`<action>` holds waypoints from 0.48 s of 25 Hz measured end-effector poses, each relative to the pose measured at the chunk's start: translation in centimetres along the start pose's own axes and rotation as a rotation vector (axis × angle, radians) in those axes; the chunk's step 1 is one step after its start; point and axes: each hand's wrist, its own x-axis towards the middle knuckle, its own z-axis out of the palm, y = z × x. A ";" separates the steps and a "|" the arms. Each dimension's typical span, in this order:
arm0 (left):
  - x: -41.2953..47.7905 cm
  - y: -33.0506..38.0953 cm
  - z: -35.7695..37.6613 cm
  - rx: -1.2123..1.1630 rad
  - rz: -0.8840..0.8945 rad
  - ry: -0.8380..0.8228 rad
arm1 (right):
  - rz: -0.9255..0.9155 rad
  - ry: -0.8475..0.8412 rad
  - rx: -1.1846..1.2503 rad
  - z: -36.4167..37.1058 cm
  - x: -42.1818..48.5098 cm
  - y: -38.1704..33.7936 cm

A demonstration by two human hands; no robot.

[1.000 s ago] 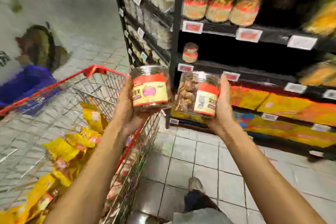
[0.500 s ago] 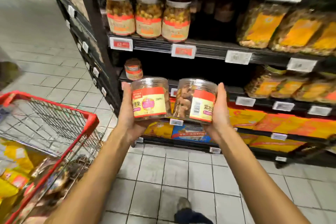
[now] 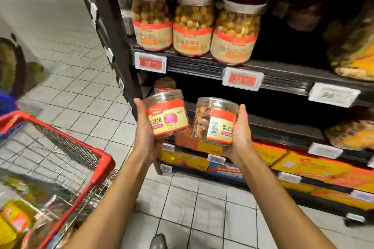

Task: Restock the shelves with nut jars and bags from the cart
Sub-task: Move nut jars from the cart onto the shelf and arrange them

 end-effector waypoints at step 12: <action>14.9 -2.3 -3.8 0.153 0.537 -0.105 | -0.236 -0.074 0.140 2.6 15.2 5.3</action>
